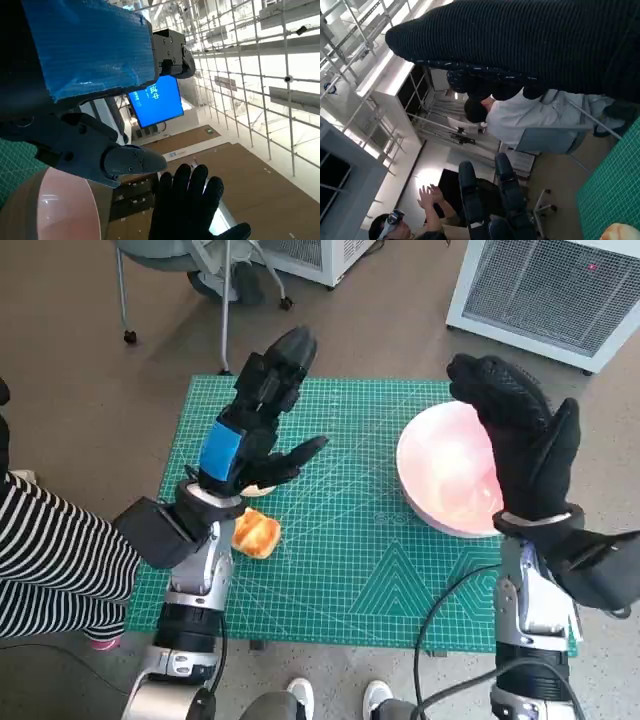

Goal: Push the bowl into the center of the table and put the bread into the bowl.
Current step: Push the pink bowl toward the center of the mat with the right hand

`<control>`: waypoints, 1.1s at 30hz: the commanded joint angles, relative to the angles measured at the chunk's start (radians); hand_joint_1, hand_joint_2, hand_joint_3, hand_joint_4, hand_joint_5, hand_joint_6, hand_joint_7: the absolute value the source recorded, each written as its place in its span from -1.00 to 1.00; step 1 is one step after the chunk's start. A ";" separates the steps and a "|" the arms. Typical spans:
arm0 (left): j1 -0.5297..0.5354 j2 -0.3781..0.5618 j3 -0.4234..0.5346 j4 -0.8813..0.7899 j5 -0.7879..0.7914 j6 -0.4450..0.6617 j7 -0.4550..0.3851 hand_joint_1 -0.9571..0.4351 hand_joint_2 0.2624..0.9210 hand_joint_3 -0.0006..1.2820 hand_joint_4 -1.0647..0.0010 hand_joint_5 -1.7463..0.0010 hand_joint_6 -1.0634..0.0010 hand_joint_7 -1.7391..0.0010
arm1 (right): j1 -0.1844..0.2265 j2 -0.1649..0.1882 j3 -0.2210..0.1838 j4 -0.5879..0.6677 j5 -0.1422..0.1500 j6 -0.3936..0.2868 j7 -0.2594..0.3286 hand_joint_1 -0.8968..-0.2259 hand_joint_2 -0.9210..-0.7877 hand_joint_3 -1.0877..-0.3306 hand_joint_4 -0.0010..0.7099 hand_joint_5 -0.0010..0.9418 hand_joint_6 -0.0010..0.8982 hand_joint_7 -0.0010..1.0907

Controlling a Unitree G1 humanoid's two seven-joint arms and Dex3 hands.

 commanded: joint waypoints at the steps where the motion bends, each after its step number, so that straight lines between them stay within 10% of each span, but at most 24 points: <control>1: -0.004 0.006 0.001 0.003 0.008 -0.015 0.007 -0.26 1.00 -0.49 0.77 0.98 1.00 0.48 | 0.028 -0.009 -0.002 0.016 0.003 0.011 0.012 -0.43 -1.00 0.11 -0.48 -1.00 -0.72 -0.36; 13: -0.004 0.011 0.002 0.013 0.012 -0.025 0.012 -0.26 1.00 -0.48 0.77 0.98 1.00 0.48 | 0.050 -0.092 -0.100 0.023 0.038 -0.017 0.022 -0.43 -1.00 0.03 -0.55 -1.00 -0.78 -0.38; 21: -0.005 0.015 0.007 0.020 0.006 -0.026 0.010 -0.26 1.00 -0.48 0.77 0.98 1.00 0.48 | 0.055 -0.158 -0.194 0.080 0.003 -0.082 -0.031 -0.39 -1.00 -0.20 -0.61 -1.00 -0.93 -0.27; 33: -0.017 0.013 0.009 0.046 0.010 -0.045 0.015 -0.27 1.00 -0.46 0.76 0.98 1.00 0.48 | 0.001 -0.266 -0.294 0.405 -0.008 -0.187 -0.087 -0.31 -1.00 -0.36 -0.69 -1.00 -1.00 -0.33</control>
